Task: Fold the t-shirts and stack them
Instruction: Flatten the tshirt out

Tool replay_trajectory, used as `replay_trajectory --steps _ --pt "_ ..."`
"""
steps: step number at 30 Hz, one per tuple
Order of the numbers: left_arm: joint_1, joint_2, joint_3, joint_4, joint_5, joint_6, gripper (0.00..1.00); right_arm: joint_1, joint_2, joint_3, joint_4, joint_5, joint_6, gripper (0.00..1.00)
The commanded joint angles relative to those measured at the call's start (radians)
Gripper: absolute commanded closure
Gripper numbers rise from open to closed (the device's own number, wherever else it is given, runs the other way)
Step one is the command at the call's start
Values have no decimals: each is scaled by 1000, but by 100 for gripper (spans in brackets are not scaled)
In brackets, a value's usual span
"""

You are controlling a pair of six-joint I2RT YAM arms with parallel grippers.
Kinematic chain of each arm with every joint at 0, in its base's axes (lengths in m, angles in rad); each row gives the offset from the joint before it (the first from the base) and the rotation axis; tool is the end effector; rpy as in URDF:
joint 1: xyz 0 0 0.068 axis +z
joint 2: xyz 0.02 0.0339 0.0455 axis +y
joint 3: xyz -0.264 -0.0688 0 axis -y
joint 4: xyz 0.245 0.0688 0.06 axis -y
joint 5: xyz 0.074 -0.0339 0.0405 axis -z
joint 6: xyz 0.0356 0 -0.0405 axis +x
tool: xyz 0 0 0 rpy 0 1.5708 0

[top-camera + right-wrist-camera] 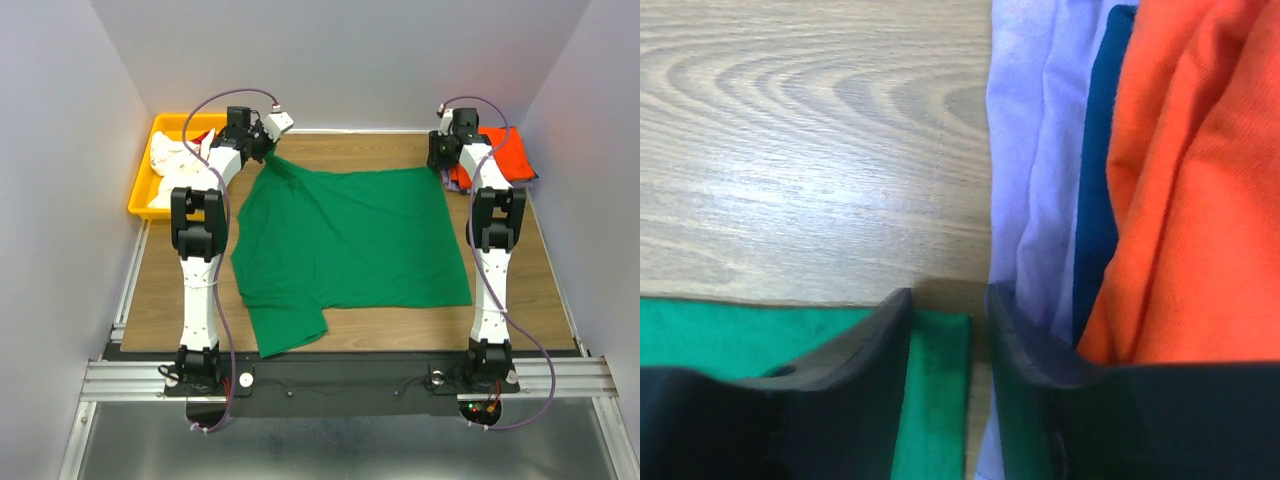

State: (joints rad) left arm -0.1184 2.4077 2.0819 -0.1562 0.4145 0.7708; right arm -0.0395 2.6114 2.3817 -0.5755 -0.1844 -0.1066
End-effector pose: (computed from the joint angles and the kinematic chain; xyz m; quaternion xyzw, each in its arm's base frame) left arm 0.5562 -0.0806 0.2193 0.4563 0.7099 -0.0043 0.5365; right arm 0.5753 -0.0162 0.1711 -0.0654 0.9220 0.0580 0.3772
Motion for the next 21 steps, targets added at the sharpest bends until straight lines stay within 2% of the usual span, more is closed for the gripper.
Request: replay_trajectory --steps 1,3,5,6,7,16,17,18,20,21 --pt "5 -16 44 6 15 -24 100 4 27 31 35 -38 10 66" --pt "5 -22 44 4 15 -33 100 4 22 22 35 -58 10 76" --pt "5 -30 44 0 14 -47 100 4 10 19 36 -79 10 93" --pt "5 -33 44 -5 14 -48 100 4 4 19 35 -84 12 93" --pt "5 -36 43 -8 17 -48 100 4 -4 11 37 -84 12 99" --pt "6 -78 17 -13 26 -68 100 3 -83 -13 46 -86 -5 99" --pt "8 -81 12 -13 30 -68 100 3 -85 -13 46 -82 -8 90" --pt "6 -82 10 -14 33 -68 100 3 -83 -10 49 -60 -5 65" --pt "6 -82 12 -14 30 -68 100 3 -77 -9 52 -37 -4 51" --pt "6 -79 12 -13 32 -67 100 3 -74 -10 52 -23 -2 48"
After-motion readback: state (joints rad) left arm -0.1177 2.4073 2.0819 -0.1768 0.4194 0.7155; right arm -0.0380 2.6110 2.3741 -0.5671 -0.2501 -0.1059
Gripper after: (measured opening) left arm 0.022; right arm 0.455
